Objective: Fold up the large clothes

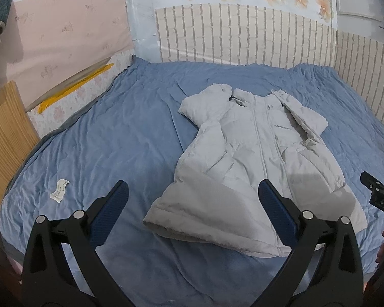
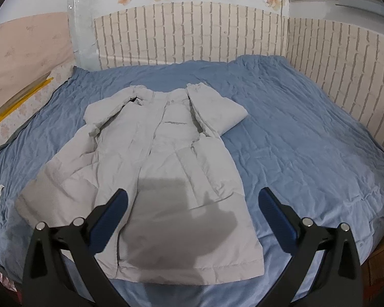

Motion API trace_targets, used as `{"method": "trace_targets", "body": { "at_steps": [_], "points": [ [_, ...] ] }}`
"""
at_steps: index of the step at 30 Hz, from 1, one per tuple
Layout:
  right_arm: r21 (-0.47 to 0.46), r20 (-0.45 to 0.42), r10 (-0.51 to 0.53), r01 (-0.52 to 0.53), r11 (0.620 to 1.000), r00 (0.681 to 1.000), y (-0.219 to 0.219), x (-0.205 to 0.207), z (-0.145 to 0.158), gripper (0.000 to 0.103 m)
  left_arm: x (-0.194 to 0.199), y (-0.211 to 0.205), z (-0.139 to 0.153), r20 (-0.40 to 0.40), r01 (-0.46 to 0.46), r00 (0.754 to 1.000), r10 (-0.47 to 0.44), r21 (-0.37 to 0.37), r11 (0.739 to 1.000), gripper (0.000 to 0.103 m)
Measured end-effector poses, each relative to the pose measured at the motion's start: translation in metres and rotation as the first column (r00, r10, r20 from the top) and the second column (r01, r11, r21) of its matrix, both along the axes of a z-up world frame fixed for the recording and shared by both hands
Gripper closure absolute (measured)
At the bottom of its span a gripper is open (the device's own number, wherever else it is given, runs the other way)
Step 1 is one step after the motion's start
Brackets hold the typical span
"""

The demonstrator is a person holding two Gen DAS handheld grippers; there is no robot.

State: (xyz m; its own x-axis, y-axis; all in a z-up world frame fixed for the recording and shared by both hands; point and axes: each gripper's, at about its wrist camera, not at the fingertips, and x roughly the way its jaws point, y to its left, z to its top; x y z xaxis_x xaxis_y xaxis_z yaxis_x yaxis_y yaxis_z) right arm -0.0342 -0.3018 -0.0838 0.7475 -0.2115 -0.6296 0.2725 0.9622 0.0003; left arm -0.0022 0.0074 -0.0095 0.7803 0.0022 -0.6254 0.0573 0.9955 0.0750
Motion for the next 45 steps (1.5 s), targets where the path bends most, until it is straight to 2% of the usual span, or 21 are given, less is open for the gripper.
{"method": "trace_targets", "body": {
  "at_steps": [45],
  "points": [
    [-0.003,-0.024,-0.006,0.006,1.000,1.000,-0.0013,0.0032,-0.0077,0.001,0.0045,-0.0030,-0.0074,-0.023,0.022,1.000,-0.021,0.009,1.000,0.003]
  ]
}}
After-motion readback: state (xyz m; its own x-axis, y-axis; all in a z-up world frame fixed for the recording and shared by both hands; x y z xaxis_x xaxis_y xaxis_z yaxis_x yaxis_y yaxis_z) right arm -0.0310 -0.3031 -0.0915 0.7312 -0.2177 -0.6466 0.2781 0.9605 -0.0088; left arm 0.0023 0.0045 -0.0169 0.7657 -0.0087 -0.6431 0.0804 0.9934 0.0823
